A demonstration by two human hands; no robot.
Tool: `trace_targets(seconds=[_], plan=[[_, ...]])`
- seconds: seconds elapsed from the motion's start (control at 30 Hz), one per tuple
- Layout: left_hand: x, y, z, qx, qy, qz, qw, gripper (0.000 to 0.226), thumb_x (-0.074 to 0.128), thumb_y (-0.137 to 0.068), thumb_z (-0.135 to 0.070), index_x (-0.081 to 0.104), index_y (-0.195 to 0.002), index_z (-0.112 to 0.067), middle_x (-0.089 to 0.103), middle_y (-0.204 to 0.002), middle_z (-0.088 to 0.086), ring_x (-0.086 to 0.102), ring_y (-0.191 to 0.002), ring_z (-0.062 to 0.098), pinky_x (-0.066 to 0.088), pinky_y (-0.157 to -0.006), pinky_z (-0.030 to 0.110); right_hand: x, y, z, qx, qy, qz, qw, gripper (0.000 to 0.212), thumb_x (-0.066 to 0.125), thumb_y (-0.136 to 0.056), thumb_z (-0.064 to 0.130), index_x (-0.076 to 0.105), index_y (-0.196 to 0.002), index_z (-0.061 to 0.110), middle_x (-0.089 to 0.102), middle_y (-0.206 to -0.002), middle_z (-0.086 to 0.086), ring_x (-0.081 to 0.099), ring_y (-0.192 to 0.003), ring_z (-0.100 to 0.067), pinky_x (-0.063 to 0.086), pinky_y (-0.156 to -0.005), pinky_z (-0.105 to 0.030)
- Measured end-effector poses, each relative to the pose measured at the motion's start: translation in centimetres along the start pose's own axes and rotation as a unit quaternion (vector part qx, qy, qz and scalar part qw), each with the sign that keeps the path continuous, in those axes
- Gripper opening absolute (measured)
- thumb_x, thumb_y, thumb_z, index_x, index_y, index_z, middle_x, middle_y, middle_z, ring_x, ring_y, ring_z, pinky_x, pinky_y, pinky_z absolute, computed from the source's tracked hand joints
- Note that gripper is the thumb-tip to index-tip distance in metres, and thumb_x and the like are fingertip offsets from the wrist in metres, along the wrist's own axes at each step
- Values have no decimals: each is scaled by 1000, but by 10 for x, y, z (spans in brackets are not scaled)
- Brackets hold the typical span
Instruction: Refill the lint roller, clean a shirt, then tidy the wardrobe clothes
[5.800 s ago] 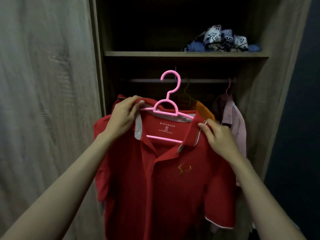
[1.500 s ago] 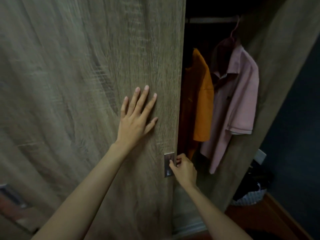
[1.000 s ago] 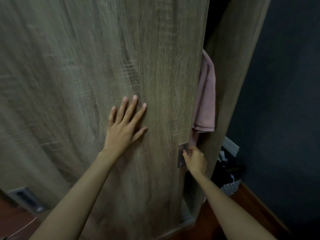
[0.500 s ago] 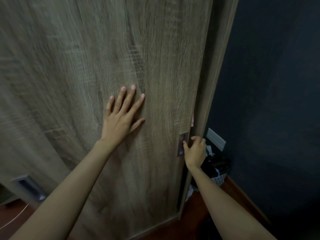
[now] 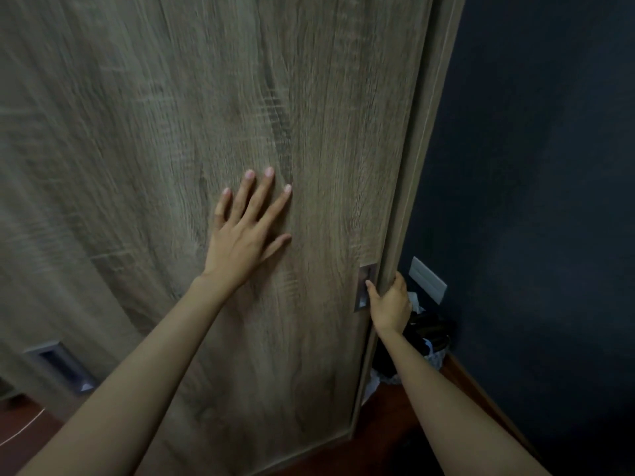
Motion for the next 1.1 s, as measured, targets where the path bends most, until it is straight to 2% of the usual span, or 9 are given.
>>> trace_targets(seconds=[0.27, 0.53, 0.67, 0.77, 0.9, 1.0, 1.1], plan=[[2, -4, -6, -2, 6, 7, 1000, 72, 51, -92, -54, 23, -153, -26, 11, -160, 5, -8, -149, 19, -1, -118, 41, -6, -8, -1, -20, 19, 10, 1000, 51, 63, -86, 41, 53, -119, 3, 65, -109, -16, 63, -97, -32, 53, -80, -46], [3, -5, -9, 1, -4, 5, 1000, 71, 49, -93, -54, 23, -152, -27, 12, -160, 5, -4, -150, 21, 3, -118, 44, -11, -7, 6, -29, 42, 20, 999, 43, 63, -88, 38, 54, -109, 2, 66, -101, -18, 63, -91, -34, 52, -77, -47], [1, -6, -12, -15, 29, 31, 999, 68, 46, -93, -51, 22, -153, -28, 13, -161, 8, -6, -149, 22, 1, -117, 48, -14, -8, 10, -6, 21, 52, 998, 43, 62, -89, 36, 50, -113, 2, 62, -110, -18, 61, -98, -35, 51, -81, -48], [-8, -6, -14, -22, 47, 55, 997, 65, 44, -94, -47, 25, -152, -26, 13, -161, 10, 1, -149, 26, 1, -117, 48, -21, -9, 19, -7, -20, 83, 996, 54, 60, -91, 35, 41, -131, 3, 54, -129, -19, 56, -112, -34, 51, -88, -44], [-18, -9, -19, -35, 66, 103, 992, 63, 44, -94, -42, 26, -152, -22, 9, -162, 10, 2, -149, 29, 8, -117, 51, -38, -6, 35, -28, -81, 141, 986, 68, 54, -95, 32, 20, -148, 7, 38, -148, -14, 41, -132, -30, 38, -106, -41], [-33, -10, -27, -70, 122, 138, 980, 63, 47, -96, -36, 26, -152, -16, 9, -162, 10, 4, -149, 27, 14, -116, 54, -61, 4, 52, -66, -81, 172, 979, 66, 45, -98, 34, 13, -152, 13, 31, -154, -11, 34, -138, -27, 32, -112, -42], [-37, -17, -37, -97, 188, 219, 952, 62, 40, -101, -35, 15, -154, -13, 8, -162, 8, 6, -150, 24, 10, -119, 48, -83, 7, 72, -90, -56, 203, 974, 60, 37, -101, 32, 11, -152, 12, 23, -157, -8, 27, -142, -25, 25, -114, -38]])
Point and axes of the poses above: each hand's wrist, its own y-axis away from the middle knuckle, its own x-axis out of the palm, z = x × y, the point moved 7 cm from there along -y, towards the middle knuckle
